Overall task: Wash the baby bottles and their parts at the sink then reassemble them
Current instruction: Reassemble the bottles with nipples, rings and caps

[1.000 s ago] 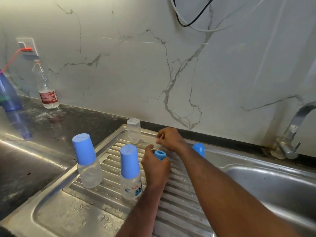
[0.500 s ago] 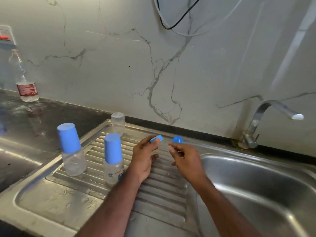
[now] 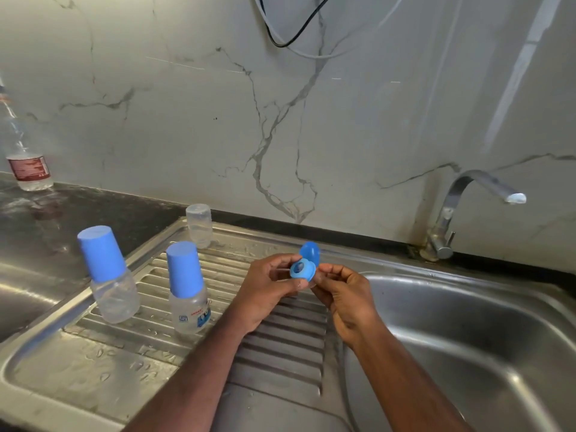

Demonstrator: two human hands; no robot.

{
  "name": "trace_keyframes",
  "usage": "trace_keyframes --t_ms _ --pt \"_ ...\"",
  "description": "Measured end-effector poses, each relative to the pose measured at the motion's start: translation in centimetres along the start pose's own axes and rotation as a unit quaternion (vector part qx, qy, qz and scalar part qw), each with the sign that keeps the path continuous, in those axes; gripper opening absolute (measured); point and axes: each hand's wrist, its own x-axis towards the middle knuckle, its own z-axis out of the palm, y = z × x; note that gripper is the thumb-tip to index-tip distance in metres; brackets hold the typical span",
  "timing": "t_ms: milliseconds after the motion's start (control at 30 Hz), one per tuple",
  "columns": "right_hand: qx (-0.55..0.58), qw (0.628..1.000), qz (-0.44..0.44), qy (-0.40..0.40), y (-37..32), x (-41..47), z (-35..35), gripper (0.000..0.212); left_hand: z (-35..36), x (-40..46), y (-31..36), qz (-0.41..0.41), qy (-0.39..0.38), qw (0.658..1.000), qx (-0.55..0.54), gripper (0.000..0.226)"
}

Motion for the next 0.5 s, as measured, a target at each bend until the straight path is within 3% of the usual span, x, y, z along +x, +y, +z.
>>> trace_keyframes --t_ms 333,500 --pt "0.001 1.0 0.002 -0.004 0.3 0.1 0.3 0.031 0.3 -0.4 0.2 0.024 -0.015 0.997 0.072 0.045" --pt "0.076 0.997 0.027 0.02 0.3 -0.1 0.2 0.02 1.1 -0.6 0.5 0.021 -0.007 0.997 0.071 0.045"
